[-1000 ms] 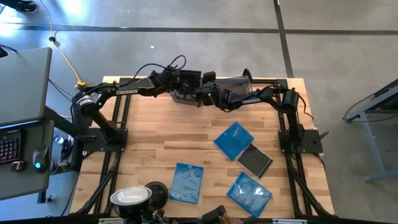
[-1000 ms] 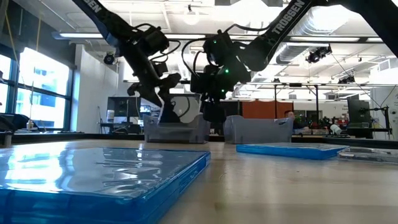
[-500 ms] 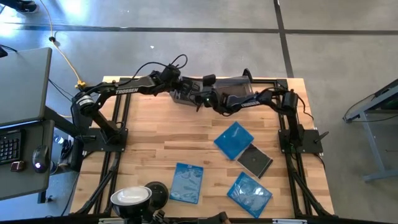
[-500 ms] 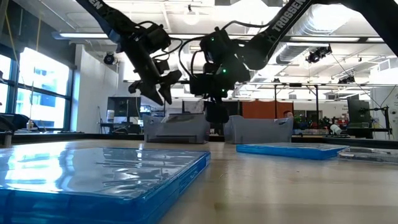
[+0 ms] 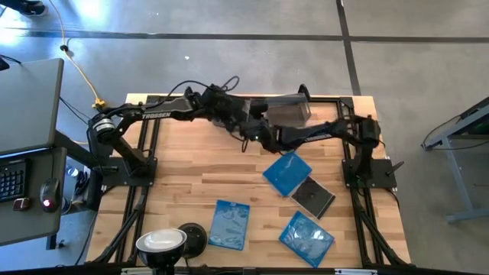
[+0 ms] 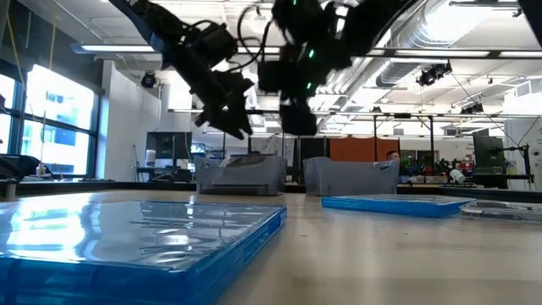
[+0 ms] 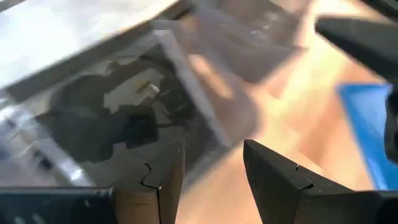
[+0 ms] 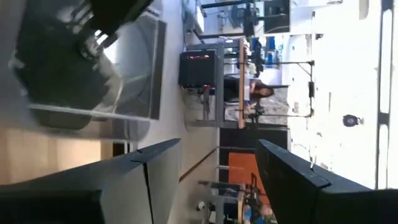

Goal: Pick & place jewel cases by type
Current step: Put the black cd case into the left black bin

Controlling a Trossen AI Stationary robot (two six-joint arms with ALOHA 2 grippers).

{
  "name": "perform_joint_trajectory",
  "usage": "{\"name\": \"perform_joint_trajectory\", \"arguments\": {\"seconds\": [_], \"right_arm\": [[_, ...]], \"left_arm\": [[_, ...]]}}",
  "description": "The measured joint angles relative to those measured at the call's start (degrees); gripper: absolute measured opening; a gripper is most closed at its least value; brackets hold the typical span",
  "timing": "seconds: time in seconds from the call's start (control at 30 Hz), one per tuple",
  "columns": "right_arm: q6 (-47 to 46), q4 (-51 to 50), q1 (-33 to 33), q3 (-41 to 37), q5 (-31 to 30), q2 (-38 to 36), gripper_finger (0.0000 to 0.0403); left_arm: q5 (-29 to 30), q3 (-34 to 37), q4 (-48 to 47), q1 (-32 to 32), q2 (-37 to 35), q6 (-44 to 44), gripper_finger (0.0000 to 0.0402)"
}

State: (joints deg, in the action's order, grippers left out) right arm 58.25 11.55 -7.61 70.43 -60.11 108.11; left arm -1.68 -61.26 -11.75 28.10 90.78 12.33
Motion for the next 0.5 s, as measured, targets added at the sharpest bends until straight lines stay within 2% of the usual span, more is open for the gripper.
{"name": "perform_joint_trajectory", "arguments": {"seconds": [0.1,0.23,0.3,0.4,0.5], "right_arm": [[-5.49,-9.93,3.68,0.02,-4.93,-2.91,0.0199],[-18.9,-28.85,9.5,0.0,-6.5,-7.6,0.0199],[-28.57,-38.37,12.32,0.0,-2.95,-10.16,0.0199],[-43.65,-49.77,16.03,0.0,8.06,-14.15,0.0199],[-55.54,-56.8,19.42,0.0,17.94,-18.13,0.0199]], "left_arm": [[-0.84,-0.02,-0.36,-4.15,0.02,-2.07,0.0162],[-0.54,-0.02,-0.39,-9.23,0.02,-3.53,0.0162],[-0.47,-0.02,-0.39,-11.51,0.02,-3.53,0.0162],[-0.43,-0.02,-0.29,-14.47,0.02,-3.53,0.0162],[-0.82,-0.02,-0.21,-17.08,0.02,-3.53,0.0162]]}}
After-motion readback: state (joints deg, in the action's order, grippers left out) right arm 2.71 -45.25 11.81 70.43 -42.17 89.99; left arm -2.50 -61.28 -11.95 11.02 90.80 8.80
